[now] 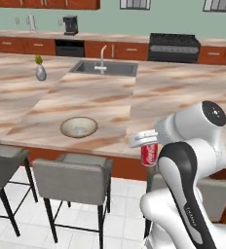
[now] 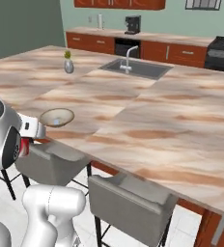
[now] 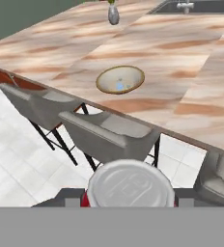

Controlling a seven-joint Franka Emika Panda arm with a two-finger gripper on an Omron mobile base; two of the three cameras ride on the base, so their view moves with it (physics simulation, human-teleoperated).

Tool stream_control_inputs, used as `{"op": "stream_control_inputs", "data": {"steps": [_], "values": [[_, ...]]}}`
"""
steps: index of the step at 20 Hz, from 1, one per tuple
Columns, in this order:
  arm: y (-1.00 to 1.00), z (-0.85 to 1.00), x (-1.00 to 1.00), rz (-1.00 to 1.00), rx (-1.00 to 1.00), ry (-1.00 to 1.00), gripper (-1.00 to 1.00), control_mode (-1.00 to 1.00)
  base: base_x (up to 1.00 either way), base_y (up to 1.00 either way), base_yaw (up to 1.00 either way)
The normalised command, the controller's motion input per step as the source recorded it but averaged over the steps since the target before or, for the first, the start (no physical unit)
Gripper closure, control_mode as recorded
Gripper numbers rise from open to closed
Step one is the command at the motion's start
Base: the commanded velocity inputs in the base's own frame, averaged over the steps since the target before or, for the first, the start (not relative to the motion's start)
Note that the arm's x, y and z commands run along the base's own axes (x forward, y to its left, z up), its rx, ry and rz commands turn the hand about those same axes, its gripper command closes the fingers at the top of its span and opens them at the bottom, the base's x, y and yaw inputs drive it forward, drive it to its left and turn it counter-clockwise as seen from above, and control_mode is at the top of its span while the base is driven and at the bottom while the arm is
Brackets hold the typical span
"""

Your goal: Open the fridge, grab two sodas, and place both sodas inside the bowl with ice on the dining counter.

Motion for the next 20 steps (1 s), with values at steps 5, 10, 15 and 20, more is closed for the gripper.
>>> {"op": "stream_control_inputs", "data": {"steps": [5, 10, 15, 20], "values": [[0.0, 0.0, 0.0, 0.0, 0.0, 0.0, 1.0, 1.0, 0.35, 0.9, -0.37], [0.0, 0.0, 0.0, 0.0, 0.0, 0.0, 1.0, 1.0, 0.38, 0.75, -0.41], [0.0, 0.0, 0.0, 0.0, 0.0, 0.0, 1.0, 1.0, 0.63, 0.31, -0.44], [0.0, 0.0, 0.0, 0.0, 0.0, 0.0, 1.0, 1.0, 0.78, 0.21, -0.4]]}}
